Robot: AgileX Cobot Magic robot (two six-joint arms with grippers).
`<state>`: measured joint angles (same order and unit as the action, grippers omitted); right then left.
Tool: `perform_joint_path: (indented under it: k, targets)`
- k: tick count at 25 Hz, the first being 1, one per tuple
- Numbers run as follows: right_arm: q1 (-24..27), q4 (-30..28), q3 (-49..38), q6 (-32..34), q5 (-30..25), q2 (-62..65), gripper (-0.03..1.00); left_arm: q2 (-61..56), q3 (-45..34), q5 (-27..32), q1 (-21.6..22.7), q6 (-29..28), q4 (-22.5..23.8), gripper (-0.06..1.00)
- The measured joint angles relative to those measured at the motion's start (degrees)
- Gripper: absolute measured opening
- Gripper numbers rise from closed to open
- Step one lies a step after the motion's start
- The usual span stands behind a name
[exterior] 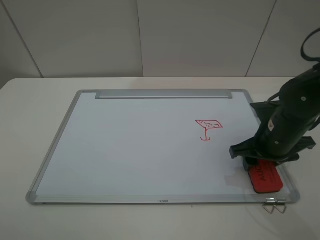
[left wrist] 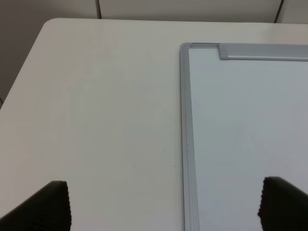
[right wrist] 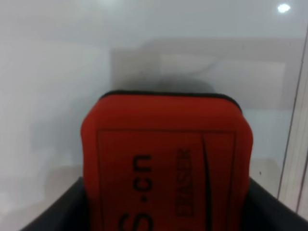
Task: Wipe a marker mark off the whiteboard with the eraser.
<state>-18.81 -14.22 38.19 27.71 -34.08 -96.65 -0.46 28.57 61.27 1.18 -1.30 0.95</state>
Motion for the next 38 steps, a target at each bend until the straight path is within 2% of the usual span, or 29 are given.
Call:
perform_joint_path:
  k: [3, 8, 12, 16, 19, 23, 27, 32, 38]
  targets:
    - [0.00, 0.62, 0.00, 0.00, 0.92, 0.00, 0.50, 0.00, 0.00, 0.00, 0.00, 0.00, 0.00, 0.78]
    - [0.00, 0.69, 0.05, 0.00, 1.20, 0.00, 0.64, 0.00, 0.00, 0.00, 0.00, 0.00, 0.00, 0.78]
    - [0.00, 0.75, 0.10, 0.00, 1.20, 0.90, 0.70, 0.00, 0.00, 0.00, 0.00, 0.00, 0.00, 0.78]
    - [0.14, 0.60, 0.10, -0.06, 1.14, 7.72, 0.73, 0.00, 0.00, 0.00, 0.00, 0.00, 0.00, 0.78]
    - [2.61, 2.53, 0.10, -2.53, 0.75, 15.39, 0.73, 0.00, 0.00, 0.00, 0.00, 0.00, 0.00, 0.78]
    - [8.62, 6.75, 0.10, -10.30, -4.54, 26.75, 0.74, 0.00, 0.00, 0.00, 0.00, 0.00, 0.00, 0.78]
    - [13.97, 7.86, 0.08, -15.58, -12.61, 39.18, 0.74, 0.00, 0.00, 0.00, 0.00, 0.00, 0.00, 0.78]
    - [15.14, 7.67, 0.08, -17.68, -19.45, 56.53, 0.74, 0.00, 0.00, 0.00, 0.00, 0.00, 0.00, 0.78]
    - [15.14, 7.92, 0.08, -17.73, -21.71, 74.26, 0.74, 0.00, 0.00, 0.00, 0.00, 0.00, 0.00, 0.78]
